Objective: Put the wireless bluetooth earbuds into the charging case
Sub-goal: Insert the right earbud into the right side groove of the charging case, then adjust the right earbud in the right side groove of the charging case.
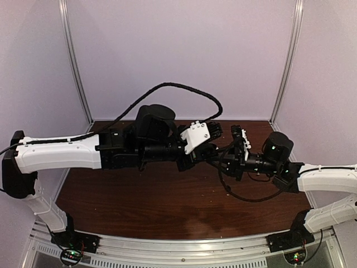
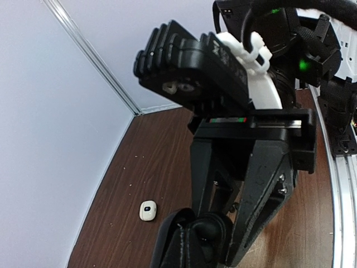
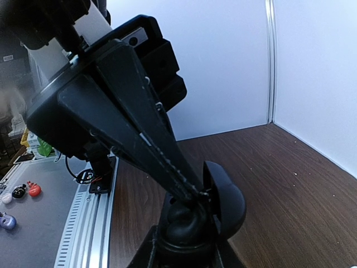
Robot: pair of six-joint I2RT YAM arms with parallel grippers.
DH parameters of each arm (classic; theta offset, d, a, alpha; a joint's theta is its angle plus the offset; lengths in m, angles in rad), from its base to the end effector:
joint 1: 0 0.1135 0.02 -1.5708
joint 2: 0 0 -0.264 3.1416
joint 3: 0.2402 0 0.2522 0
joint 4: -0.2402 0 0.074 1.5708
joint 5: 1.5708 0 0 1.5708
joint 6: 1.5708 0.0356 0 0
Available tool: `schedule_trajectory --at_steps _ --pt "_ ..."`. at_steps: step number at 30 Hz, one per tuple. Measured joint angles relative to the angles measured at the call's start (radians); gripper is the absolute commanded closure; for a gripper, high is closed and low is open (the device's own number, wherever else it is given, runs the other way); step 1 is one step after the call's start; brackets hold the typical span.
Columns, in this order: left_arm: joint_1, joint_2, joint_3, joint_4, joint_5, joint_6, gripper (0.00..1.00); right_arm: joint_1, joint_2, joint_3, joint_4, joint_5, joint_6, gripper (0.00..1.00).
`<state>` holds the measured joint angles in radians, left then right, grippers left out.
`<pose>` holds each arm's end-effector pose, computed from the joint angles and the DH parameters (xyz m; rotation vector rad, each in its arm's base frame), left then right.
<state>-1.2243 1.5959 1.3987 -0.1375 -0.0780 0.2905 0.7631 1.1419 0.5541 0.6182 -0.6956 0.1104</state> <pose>0.1323 -0.3584 0.3523 1.2958 1.4489 -0.5541 0.1639 0.1883 0.2708 -1.0628 1.3035 1.2045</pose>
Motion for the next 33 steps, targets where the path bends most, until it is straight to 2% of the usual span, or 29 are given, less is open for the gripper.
schedule_trajectory --at_steps 10,18,24,33 --pt "0.006 -0.003 0.000 -0.026 0.074 0.013 1.00 -0.005 0.000 0.000 -0.012 -0.050 -0.027 1.00" --pt "0.010 -0.007 0.000 -0.051 0.082 0.011 1.00 -0.006 0.000 0.000 -0.032 -0.056 -0.056 1.00" --pt "0.023 -0.029 0.000 -0.076 0.122 0.006 0.90 -0.006 -0.001 0.000 -0.022 -0.056 -0.064 1.00" --pt "0.020 -0.050 -0.032 -0.140 0.206 0.005 0.82 -0.018 -0.005 0.000 0.024 -0.029 -0.063 1.00"
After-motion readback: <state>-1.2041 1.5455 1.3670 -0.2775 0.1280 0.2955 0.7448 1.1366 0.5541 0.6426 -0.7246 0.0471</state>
